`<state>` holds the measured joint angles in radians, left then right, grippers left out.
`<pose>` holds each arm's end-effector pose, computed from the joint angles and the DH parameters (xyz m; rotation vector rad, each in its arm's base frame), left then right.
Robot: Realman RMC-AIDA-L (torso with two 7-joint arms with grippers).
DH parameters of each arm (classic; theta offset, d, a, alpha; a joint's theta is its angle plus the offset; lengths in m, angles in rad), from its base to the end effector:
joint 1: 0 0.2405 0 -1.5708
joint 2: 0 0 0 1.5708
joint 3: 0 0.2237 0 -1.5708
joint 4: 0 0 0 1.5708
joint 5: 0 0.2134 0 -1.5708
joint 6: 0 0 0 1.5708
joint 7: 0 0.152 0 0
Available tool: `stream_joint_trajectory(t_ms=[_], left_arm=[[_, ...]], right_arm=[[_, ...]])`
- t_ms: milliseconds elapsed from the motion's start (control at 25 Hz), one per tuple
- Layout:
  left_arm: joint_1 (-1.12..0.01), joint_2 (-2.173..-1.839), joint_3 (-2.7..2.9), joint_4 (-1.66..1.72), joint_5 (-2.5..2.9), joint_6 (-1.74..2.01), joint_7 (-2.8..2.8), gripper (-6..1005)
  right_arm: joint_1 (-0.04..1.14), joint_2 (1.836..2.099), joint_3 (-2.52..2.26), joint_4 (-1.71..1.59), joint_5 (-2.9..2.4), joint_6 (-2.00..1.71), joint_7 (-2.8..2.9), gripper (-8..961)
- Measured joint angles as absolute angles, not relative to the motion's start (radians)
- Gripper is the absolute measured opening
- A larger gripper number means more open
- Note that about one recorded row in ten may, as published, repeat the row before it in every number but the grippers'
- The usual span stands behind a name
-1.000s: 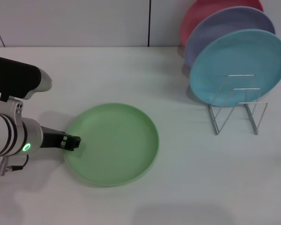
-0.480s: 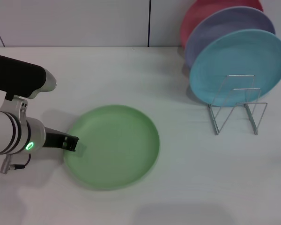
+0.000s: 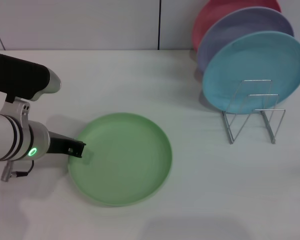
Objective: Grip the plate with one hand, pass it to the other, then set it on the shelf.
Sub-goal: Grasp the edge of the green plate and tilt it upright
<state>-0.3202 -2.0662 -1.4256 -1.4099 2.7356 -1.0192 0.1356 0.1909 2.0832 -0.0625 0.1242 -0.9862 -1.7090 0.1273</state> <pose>-0.2017 0.3408 -0.0229 -2.1772 -1.0825 0.2284 0.3636 0.2016 0.0763 -1.0114 0.4301 0.6791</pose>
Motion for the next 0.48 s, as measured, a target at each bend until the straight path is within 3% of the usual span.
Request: stream_joint_trajectory(t_ms=[480], left_arm=[[-0.32, -2.065, -1.427, -1.455, 2.725, -1.015, 0.17, 83]], right_arm=[[0.199, 2.082, -0.066, 0.127, -0.997, -1.787, 0.14, 826]])
